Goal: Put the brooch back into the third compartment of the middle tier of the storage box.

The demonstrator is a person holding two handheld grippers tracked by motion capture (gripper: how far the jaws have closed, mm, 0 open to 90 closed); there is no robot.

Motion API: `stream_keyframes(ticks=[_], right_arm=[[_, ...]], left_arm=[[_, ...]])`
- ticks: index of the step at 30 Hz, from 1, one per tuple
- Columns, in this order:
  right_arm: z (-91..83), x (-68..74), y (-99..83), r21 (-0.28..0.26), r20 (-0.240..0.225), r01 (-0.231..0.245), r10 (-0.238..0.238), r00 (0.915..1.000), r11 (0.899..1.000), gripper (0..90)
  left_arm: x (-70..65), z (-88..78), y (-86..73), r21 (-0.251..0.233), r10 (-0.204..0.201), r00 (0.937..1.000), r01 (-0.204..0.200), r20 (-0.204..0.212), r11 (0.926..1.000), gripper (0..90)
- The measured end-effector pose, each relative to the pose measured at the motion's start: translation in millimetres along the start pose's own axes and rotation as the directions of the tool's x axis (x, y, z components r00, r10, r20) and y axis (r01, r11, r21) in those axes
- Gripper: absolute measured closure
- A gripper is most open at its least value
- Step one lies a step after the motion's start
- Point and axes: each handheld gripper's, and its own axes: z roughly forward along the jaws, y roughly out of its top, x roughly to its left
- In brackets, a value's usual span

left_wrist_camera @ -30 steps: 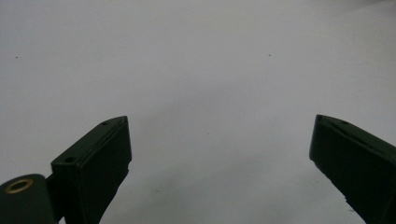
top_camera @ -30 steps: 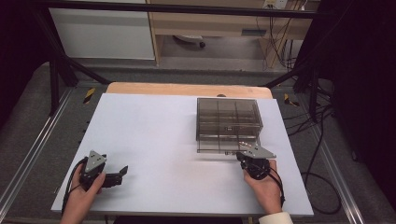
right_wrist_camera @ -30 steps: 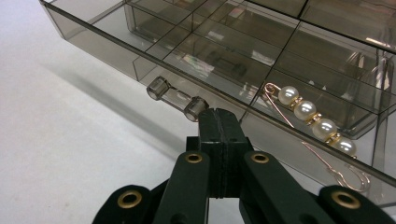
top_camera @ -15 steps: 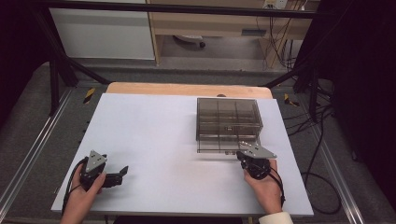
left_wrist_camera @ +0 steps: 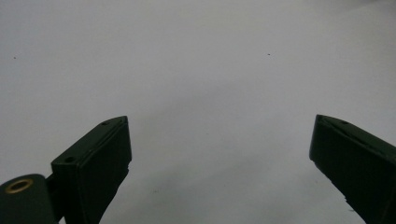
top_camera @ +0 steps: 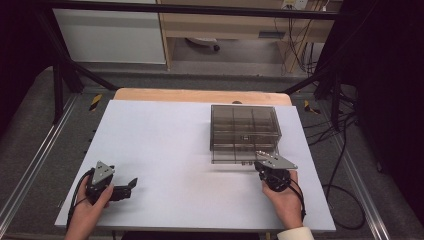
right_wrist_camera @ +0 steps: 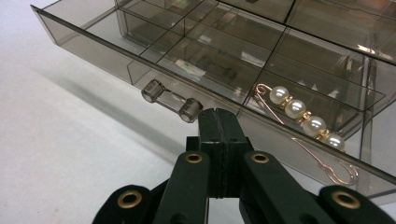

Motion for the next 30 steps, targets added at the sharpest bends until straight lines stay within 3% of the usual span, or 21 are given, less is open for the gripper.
stream_keyframes(ticks=[30], right_arm=[[3.6,-1.9,1.0,0.002,0.010,-0.002,0.002,0.9999,1.000,90.0]], left_arm=[[-1.2,1.2,0.1,0.005,0.007,1.0000,-0.007,0.001,1.0000,5.4]])
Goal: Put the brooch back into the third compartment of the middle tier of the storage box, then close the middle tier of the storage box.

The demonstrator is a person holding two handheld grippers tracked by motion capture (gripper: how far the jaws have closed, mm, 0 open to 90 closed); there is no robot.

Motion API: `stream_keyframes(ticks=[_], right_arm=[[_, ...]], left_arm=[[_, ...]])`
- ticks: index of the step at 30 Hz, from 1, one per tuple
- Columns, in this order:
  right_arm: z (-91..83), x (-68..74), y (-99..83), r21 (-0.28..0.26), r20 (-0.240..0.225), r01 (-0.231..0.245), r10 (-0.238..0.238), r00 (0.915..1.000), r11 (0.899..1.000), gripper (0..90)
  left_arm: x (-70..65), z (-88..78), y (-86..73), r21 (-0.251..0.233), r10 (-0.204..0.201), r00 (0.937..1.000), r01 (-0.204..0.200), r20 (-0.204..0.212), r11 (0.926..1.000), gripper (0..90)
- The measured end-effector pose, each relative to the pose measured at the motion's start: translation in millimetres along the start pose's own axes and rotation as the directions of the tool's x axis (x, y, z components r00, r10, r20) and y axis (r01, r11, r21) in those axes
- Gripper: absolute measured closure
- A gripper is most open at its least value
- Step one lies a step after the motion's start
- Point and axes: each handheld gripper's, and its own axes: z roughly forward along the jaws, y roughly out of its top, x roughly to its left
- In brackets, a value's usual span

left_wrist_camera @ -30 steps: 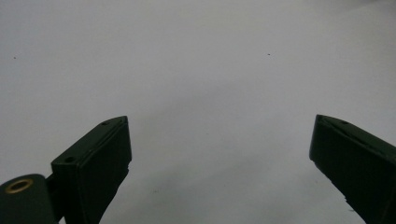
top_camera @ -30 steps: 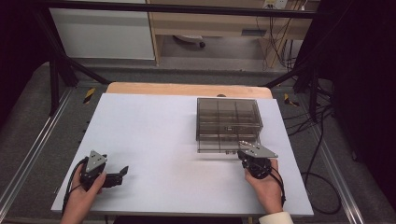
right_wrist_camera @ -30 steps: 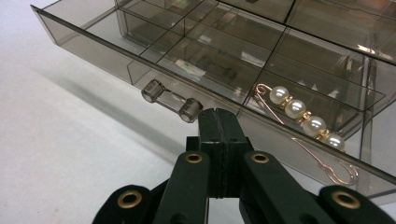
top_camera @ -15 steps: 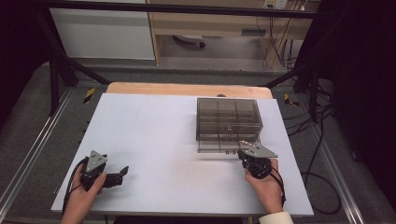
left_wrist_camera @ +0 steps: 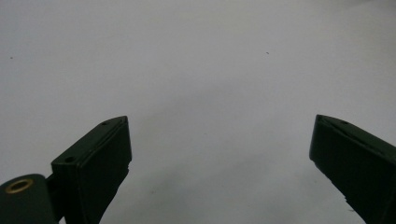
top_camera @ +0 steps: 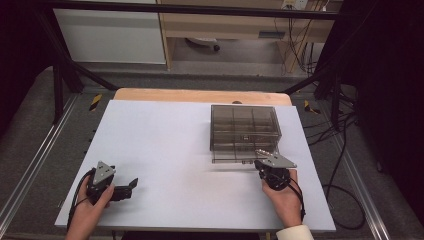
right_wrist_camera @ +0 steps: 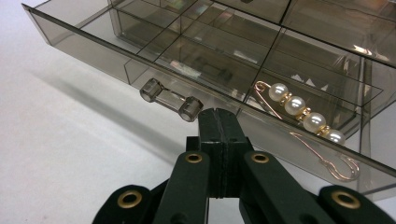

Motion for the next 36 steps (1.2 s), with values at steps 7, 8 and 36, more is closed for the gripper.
stream_keyframes(ticks=[7,8,36], right_arm=[[-0.4,-0.9,0.0,-0.002,0.003,0.001,-0.001,1.0000,1.000,90.0],[-0.4,-0.9,0.0,-0.002,0.004,0.001,-0.001,1.0000,1.000,90.0],[3.7,-6.7,0.7,-0.002,0.018,-0.017,0.017,0.9997,1.000,90.0]], left_arm=[[-0.4,0.7,0.2,0.000,-0.002,1.0000,0.002,0.001,1.0000,5.5],[-0.5,0.6,0.3,-0.001,0.000,1.0000,0.000,0.001,1.0000,5.5],[-1.0,1.3,-0.3,0.010,0.003,1.0000,-0.003,0.005,0.9999,5.5]])
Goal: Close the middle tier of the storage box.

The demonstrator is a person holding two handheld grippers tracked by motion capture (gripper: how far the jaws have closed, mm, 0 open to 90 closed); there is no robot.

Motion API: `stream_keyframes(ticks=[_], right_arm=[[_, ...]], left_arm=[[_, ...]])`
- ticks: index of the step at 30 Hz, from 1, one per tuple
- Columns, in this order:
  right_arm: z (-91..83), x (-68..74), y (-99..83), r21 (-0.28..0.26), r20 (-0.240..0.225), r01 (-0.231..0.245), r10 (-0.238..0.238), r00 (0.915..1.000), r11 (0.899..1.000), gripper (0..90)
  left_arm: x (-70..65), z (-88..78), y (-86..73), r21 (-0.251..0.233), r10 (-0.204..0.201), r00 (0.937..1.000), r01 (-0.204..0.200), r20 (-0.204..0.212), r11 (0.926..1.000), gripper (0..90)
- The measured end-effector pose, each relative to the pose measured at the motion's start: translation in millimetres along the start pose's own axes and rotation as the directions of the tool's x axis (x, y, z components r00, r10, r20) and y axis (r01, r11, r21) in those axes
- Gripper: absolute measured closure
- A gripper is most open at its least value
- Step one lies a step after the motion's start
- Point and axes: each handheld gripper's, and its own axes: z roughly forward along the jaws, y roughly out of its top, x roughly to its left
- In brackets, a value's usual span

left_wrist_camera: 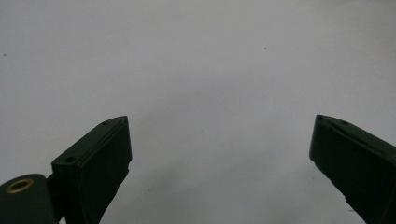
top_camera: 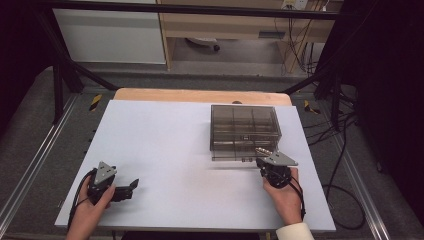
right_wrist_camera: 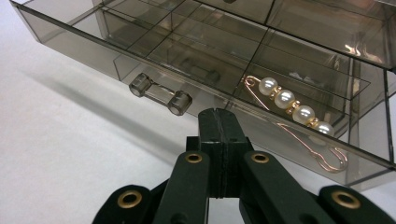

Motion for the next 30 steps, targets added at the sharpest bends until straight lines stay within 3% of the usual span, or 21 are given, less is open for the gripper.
stream_keyframes(ticks=[30], right_arm=[[-0.5,-6.5,0.6,-0.005,0.020,-0.005,0.005,0.9998,1.000,90.0]], left_arm=[[-0.6,0.3,0.0,0.002,0.010,0.9999,-0.010,-0.005,1.0000,5.6]])
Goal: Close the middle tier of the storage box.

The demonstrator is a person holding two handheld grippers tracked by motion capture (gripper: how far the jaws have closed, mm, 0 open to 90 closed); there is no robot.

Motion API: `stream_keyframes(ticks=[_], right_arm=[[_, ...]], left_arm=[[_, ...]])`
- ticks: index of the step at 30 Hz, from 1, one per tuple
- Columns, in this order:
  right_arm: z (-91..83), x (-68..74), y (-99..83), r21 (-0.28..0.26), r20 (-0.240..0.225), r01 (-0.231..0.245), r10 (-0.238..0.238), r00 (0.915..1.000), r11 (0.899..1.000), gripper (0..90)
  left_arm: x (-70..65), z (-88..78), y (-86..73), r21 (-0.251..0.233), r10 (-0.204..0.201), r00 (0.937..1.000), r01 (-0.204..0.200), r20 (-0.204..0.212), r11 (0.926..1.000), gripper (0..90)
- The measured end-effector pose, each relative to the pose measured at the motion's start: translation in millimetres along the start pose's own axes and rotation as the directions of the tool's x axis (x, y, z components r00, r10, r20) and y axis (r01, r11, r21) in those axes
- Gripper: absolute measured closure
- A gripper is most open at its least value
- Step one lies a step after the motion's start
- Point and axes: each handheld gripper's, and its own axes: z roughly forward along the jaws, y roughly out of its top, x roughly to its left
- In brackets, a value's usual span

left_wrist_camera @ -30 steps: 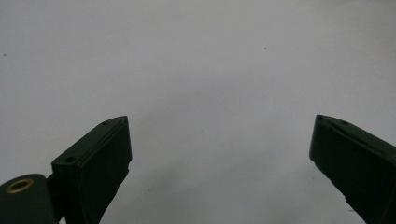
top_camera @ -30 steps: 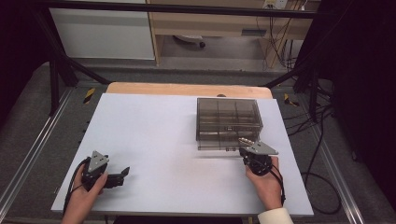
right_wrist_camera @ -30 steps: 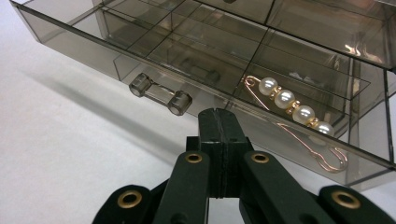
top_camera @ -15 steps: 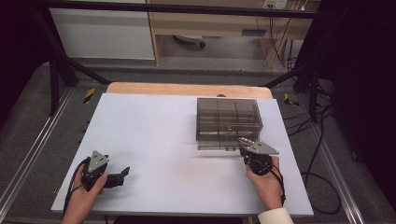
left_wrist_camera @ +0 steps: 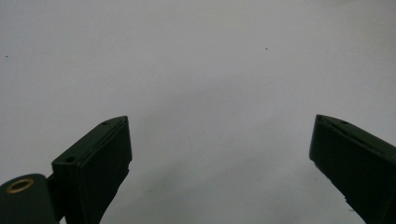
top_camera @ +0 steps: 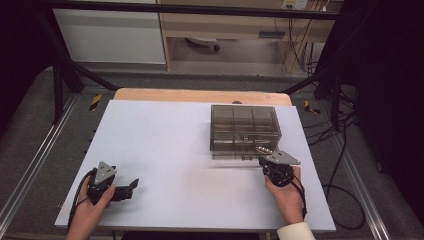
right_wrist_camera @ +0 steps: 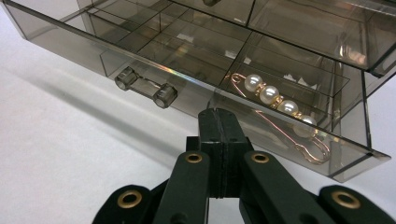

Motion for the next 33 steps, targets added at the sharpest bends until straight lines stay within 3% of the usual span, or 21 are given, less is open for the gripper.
stream_keyframes(ticks=[33], right_arm=[[7.3,-6.4,4.5,0.004,0.024,-0.003,0.003,0.9997,1.000,90.0]], left_arm=[[3.7,-4.0,-0.5,-0.017,-0.021,0.9997,0.021,-0.010,0.9996,6.0]])
